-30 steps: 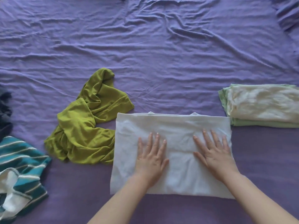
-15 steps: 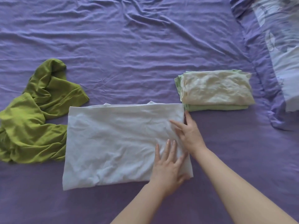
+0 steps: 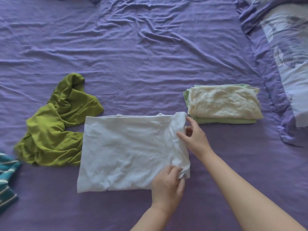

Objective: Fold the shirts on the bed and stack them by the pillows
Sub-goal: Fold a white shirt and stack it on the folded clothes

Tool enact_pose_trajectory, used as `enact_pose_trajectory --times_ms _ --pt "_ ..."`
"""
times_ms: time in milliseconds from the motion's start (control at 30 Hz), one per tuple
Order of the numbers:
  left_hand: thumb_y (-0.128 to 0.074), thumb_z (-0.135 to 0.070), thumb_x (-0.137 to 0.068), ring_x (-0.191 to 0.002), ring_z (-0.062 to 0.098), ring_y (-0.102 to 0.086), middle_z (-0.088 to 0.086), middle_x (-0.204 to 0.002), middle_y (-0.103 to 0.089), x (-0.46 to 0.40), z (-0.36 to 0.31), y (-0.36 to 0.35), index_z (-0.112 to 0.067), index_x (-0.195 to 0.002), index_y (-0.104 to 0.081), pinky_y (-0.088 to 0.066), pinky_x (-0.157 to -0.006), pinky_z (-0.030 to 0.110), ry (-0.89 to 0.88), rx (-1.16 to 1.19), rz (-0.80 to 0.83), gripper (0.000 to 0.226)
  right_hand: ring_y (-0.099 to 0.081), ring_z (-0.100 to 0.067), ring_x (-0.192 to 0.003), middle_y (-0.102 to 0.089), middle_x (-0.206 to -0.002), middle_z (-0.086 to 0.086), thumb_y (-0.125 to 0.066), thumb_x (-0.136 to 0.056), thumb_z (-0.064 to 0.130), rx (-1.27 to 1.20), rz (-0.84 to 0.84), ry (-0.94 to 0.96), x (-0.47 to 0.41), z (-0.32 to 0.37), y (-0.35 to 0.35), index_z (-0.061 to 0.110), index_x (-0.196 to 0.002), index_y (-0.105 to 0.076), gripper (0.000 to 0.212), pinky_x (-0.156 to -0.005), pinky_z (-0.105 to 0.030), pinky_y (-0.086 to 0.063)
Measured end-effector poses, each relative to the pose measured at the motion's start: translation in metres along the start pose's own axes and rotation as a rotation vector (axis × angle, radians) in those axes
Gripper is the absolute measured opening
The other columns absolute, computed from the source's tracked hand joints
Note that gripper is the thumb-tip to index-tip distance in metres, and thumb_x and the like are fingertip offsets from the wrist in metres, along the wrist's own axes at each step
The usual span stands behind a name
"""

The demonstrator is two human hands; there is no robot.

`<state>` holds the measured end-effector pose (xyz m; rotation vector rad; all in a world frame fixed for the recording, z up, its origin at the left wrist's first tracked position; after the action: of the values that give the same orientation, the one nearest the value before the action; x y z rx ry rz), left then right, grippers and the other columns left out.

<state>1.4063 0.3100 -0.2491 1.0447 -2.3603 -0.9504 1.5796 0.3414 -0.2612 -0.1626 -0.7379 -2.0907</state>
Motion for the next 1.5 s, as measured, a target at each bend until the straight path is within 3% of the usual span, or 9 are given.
enact_pose_trajectory --times_ms 167,333,533,700,933,1067,1167,1333,1500 --pt "-0.069 -0.032 -0.082 -0.066 -0.004 -0.059 -0.018 -0.074 -0.064 0.016 0.037 0.054 -0.033 -0.095 -0.066 -0.047 -0.064 0.016 0.406 0.285 -0.035 0.013 -0.057 -0.004 -0.083 -0.06 -0.095 0.006 -0.072 -0.077 0.014 -0.068 0.005 0.057 0.003 0.048 -0.035 0.021 -0.136 -0.039 0.068 -0.076 -0.014 -0.04" --pt "-0.066 -0.028 -0.086 -0.079 0.0 -0.064 -0.012 -0.086 -0.07 0.036 0.089 0.103 -0.039 -0.094 -0.063 -0.053 -0.078 0.031 0.583 0.412 -0.097 0.014 -0.057 -0.013 -0.092 -0.059 -0.103 0.003 -0.072 -0.077 0.01 -0.13 -0.013 0.121 0.012 0.085 -0.094 0.019 -0.131 -0.044 0.062 -0.081 -0.02 -0.042" --pt "-0.065 -0.021 -0.086 -0.078 0.004 -0.065 -0.009 -0.087 -0.071 0.062 0.15 0.148 -0.031 -0.096 -0.067 -0.053 -0.077 0.03 0.695 0.36 -0.184 0.015 -0.057 -0.008 -0.081 -0.06 -0.097 0.0 -0.066 -0.079 0.008 -0.076 0.03 0.15 0.023 0.109 -0.178 0.016 -0.128 -0.047 0.053 -0.07 -0.006 -0.039" --pt "-0.065 -0.021 -0.085 -0.085 0.009 -0.061 -0.012 -0.083 -0.068 0.072 0.186 0.173 -0.025 -0.093 -0.068 -0.05 -0.079 0.029 0.75 0.319 -0.219 0.01 -0.054 -0.013 -0.086 -0.057 -0.101 0.0 -0.062 -0.082 0.007 0.0 0.119 0.159 0.032 0.124 -0.239 0.016 -0.131 -0.043 0.053 -0.077 -0.022 -0.04" --pt "-0.065 -0.019 -0.084 -0.095 0.016 -0.049 -0.01 -0.088 -0.056 0.068 0.223 0.192 -0.021 -0.086 -0.064 -0.036 -0.076 0.02 0.738 0.19 -0.194 0.003 -0.056 -0.02 -0.11 -0.057 -0.122 -0.007 -0.059 -0.085 0.003 0.061 0.178 0.15 0.032 0.126 -0.28 0.014 -0.136 -0.041 0.056 -0.094 -0.027 -0.042" --pt "-0.06 -0.025 -0.087 -0.109 0.017 -0.054 -0.004 -0.112 -0.056 0.054 0.229 0.189 -0.02 -0.112 -0.056 -0.044 -0.091 0.029 0.84 0.443 -0.167 0.025 -0.049 -0.019 -0.124 -0.05 -0.136 -0.008 -0.053 -0.09 0.0 0.111 0.376 0.185 0.04 0.12 -0.29 0.009 -0.141 -0.035 0.055 -0.1 -0.021 -0.037" --pt "-0.061 -0.049 -0.083 -0.119 0.019 -0.049 -0.002 -0.126 -0.054 0.038 0.224 0.177 -0.016 -0.131 -0.044 -0.043 -0.098 0.039 0.856 0.368 -0.007 0.061 -0.046 -0.027 -0.125 -0.053 -0.133 -0.013 -0.051 -0.086 -0.007 0.251 0.207 0.253 0.044 0.11 -0.261 0.004 -0.133 -0.047 0.049 -0.104 -0.029 -0.033" --pt "-0.068 -0.048 -0.077 -0.118 0.027 -0.05 0.008 -0.125 -0.054 0.022 0.214 0.165 -0.009 -0.125 -0.043 -0.044 -0.095 0.04 0.91 0.3 0.026 0.067 -0.024 -0.03 -0.138 -0.033 -0.148 -0.013 -0.06 -0.086 0.01 0.567 -0.057 0.028 0.054 0.063 -0.199 0.009 -0.138 -0.042 0.056 -0.111 -0.039 -0.019" --pt "-0.07 -0.046 -0.076 -0.108 0.026 -0.057 0.005 -0.115 -0.061 0.015 0.219 0.164 -0.011 -0.117 -0.053 -0.048 -0.091 0.039 0.949 0.409 0.008 0.057 -0.048 -0.03 -0.119 -0.051 -0.133 -0.014 -0.066 -0.083 0.015 0.163 -0.081 -0.169 0.055 0.049 -0.19 0.007 -0.137 -0.036 0.063 -0.099 -0.042 -0.039"
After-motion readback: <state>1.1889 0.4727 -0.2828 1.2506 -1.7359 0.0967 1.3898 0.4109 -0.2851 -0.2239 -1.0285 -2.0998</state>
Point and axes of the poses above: each hand's wrist, its own x-axis away from the middle knuckle, its own y-axis out of the back of the hand, z = x × y, the point moved 5 cm from there along -x, towards the middle knuckle
